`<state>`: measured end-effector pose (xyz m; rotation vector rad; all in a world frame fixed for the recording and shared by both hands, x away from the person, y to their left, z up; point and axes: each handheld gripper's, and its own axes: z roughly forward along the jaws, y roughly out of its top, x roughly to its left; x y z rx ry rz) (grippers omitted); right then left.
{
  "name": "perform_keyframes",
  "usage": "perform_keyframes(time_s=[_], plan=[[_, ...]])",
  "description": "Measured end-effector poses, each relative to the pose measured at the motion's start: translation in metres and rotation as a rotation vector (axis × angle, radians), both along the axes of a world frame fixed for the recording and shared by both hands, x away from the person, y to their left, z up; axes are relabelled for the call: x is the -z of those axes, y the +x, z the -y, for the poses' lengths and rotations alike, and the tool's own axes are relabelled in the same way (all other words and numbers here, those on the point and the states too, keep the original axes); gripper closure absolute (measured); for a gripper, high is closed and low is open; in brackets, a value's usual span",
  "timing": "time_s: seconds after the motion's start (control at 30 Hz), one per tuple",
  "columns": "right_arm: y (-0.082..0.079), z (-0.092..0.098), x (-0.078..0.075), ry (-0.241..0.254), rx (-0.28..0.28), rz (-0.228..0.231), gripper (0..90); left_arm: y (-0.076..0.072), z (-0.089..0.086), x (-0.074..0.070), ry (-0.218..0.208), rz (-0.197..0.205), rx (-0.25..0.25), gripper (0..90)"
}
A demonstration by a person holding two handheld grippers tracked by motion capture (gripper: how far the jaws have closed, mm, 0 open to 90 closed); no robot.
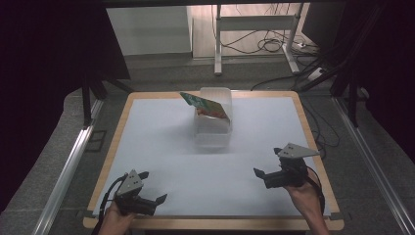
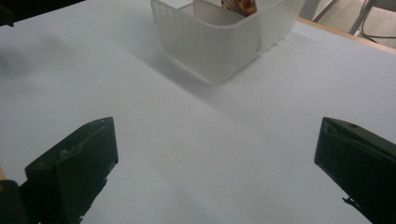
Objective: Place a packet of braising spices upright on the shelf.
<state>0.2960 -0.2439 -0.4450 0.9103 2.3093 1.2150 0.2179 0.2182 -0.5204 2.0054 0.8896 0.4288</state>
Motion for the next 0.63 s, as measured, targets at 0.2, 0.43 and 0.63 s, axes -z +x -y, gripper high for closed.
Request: perform_keyframes(time_s=[0.2, 0.43, 0.63], plan=[[-0.014, 0.016, 0.013, 0.014, 0.032, -0.006, 0.0, 0.000, 0.000, 0.000, 0.003, 0.002, -0.001, 0.0], [-0.027, 0.033, 0.032, -0.024, 0.080, -0.042, 0.0, 0.000, 0.000, 0.000, 0.007, 0.003, -0.001, 0.0], [-0.027, 0.036, 0.037, -0.040, 0.093, -0.058, 0.0, 0.000, 0.002, 0.000, 0.012, 0.003, 0.000, 0.0]])
